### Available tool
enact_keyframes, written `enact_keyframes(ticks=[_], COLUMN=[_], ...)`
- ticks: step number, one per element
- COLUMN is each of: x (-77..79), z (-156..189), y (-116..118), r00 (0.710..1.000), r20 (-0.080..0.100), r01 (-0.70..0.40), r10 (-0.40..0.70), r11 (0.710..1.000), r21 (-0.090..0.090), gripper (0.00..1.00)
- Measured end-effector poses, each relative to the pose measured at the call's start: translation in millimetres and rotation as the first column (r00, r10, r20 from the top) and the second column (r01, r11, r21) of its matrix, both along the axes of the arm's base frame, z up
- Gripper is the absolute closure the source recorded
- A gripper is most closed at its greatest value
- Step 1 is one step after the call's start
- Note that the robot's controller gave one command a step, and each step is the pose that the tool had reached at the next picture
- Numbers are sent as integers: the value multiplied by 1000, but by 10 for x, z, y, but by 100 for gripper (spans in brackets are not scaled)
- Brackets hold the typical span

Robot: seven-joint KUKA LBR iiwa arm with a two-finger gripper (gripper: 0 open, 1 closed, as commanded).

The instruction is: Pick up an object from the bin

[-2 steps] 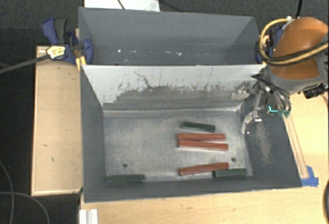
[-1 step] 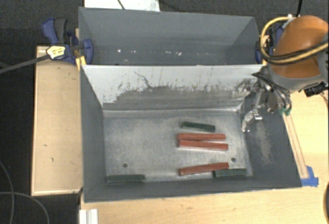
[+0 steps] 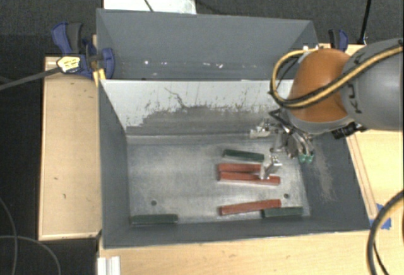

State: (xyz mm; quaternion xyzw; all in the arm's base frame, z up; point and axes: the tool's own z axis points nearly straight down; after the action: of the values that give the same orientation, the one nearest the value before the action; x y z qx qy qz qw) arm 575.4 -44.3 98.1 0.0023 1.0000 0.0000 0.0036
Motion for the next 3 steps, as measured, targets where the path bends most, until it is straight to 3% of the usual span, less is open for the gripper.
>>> enact_keyframes(ticks=[1, 2, 3], x=[11, -14, -225], z=[83, 366, -282], y=[251, 295, 548], r00=[995, 995, 998], r20=[-2, -1, -1], r01=[-102, -95, -67], r10=[102, 95, 67], r11=[995, 995, 998], r21=[0, 0, 1], gripper=[0, 0, 0])
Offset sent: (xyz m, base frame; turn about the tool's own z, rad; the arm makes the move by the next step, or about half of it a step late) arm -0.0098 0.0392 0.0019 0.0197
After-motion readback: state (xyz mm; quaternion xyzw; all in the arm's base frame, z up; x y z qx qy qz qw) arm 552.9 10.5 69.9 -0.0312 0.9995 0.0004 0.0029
